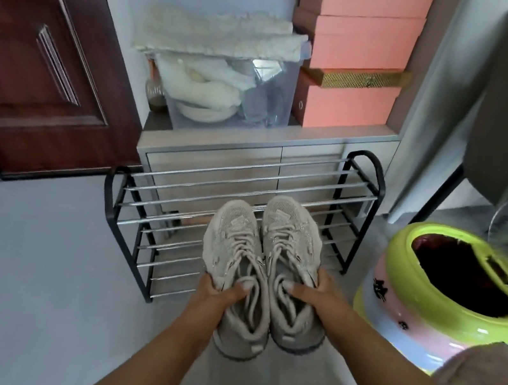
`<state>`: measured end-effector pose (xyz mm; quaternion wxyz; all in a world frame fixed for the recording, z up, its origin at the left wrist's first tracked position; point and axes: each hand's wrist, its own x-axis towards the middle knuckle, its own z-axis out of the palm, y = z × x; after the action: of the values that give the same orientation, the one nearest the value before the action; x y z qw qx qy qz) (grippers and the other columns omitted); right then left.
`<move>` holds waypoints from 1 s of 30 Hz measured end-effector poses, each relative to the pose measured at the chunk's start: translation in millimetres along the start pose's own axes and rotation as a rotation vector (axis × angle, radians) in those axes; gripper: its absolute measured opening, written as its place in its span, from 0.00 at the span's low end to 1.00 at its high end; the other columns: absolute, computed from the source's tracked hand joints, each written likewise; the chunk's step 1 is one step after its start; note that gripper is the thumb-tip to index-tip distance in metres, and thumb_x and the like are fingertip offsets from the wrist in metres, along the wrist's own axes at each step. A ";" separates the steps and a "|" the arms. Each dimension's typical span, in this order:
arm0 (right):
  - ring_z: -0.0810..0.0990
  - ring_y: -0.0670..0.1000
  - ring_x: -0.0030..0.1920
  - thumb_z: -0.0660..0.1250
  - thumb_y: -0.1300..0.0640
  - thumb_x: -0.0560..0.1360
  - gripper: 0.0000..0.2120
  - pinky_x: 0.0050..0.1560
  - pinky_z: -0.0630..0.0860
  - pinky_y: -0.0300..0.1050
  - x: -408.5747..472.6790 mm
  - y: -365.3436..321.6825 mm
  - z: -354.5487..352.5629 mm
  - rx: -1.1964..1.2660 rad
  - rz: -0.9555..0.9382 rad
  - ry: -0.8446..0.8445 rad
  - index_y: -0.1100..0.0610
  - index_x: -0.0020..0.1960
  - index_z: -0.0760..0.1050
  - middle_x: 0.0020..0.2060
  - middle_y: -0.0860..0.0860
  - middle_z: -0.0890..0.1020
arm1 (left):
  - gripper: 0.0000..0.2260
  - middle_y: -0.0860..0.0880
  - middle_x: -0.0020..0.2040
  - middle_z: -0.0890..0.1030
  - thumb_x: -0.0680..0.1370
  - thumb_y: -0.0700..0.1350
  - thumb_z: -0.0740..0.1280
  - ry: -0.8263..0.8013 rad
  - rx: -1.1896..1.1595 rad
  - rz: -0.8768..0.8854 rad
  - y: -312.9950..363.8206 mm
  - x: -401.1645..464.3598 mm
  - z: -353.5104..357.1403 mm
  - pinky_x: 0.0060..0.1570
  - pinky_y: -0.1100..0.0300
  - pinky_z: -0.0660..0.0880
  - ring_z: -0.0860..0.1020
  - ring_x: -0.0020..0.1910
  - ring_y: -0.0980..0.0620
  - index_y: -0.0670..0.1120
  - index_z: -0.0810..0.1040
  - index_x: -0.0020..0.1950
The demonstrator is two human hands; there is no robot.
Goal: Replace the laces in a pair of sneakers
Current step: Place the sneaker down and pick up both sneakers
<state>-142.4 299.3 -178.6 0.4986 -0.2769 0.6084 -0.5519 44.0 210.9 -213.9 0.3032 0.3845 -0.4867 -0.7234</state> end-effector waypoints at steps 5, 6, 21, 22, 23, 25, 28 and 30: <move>0.83 0.53 0.51 0.77 0.52 0.64 0.31 0.57 0.77 0.52 23.4 -44.1 10.4 0.053 -0.052 -0.033 0.54 0.64 0.70 0.54 0.52 0.82 | 0.36 0.46 0.58 0.82 0.62 0.54 0.79 0.081 -0.028 0.028 51.8 20.5 0.4 0.60 0.43 0.75 0.81 0.56 0.45 0.47 0.72 0.67; 0.83 0.53 0.52 0.77 0.50 0.64 0.32 0.59 0.76 0.53 31.7 -52.3 12.3 0.058 -0.061 -0.031 0.54 0.64 0.70 0.53 0.52 0.83 | 0.35 0.44 0.57 0.82 0.63 0.53 0.79 0.090 -0.045 0.043 62.3 26.8 0.3 0.58 0.42 0.76 0.82 0.55 0.43 0.46 0.73 0.67; 0.83 0.56 0.49 0.73 0.36 0.54 0.33 0.59 0.76 0.55 191.1 -105.1 30.1 -0.024 -0.057 0.100 0.56 0.51 0.82 0.45 0.53 0.86 | 0.16 0.41 0.45 0.85 0.70 0.50 0.74 0.365 -0.100 0.073 144.2 150.3 -3.3 0.50 0.45 0.80 0.84 0.44 0.42 0.40 0.82 0.52; 0.83 0.57 0.49 0.73 0.35 0.53 0.34 0.59 0.76 0.56 202.8 -103.1 29.1 -0.041 -0.040 0.114 0.56 0.51 0.82 0.45 0.53 0.85 | 0.16 0.42 0.44 0.85 0.71 0.50 0.73 0.377 -0.102 0.061 143.2 156.7 -4.3 0.50 0.45 0.80 0.84 0.43 0.42 0.40 0.82 0.51; 0.83 0.57 0.50 0.73 0.33 0.53 0.34 0.59 0.75 0.56 213.3 -100.9 27.9 -0.054 -0.029 0.128 0.56 0.50 0.82 0.46 0.53 0.85 | 0.15 0.42 0.43 0.85 0.71 0.50 0.73 0.389 -0.100 0.051 141.6 163.3 -6.1 0.50 0.44 0.80 0.84 0.43 0.42 0.41 0.83 0.49; 0.82 0.57 0.50 0.72 0.32 0.52 0.35 0.59 0.76 0.57 230.1 -96.5 25.9 -0.064 -0.016 0.142 0.56 0.50 0.82 0.46 0.53 0.85 | 0.14 0.42 0.41 0.85 0.70 0.52 0.74 0.417 -0.102 0.041 138.1 175.2 -10.2 0.50 0.42 0.80 0.84 0.42 0.42 0.42 0.83 0.46; 0.82 0.58 0.50 0.71 0.34 0.51 0.34 0.59 0.76 0.57 239.7 -95.6 27.7 -0.058 0.009 0.174 0.57 0.49 0.82 0.46 0.54 0.85 | 0.13 0.43 0.38 0.85 0.68 0.53 0.74 0.468 -0.084 0.027 133.2 190.0 -14.5 0.50 0.40 0.79 0.84 0.41 0.41 0.43 0.82 0.41; 0.82 0.58 0.49 0.71 0.35 0.51 0.34 0.59 0.76 0.58 243.1 -95.2 28.7 -0.050 0.009 0.184 0.58 0.48 0.82 0.45 0.55 0.85 | 0.13 0.43 0.37 0.85 0.67 0.53 0.74 0.503 -0.072 0.029 131.5 196.9 -15.0 0.50 0.40 0.79 0.84 0.41 0.41 0.44 0.81 0.40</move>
<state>-221.5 49.7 -158.5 0.4359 -0.2347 0.6664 -0.5575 -37.2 -1.3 -145.5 0.4388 0.5343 -0.3753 -0.6173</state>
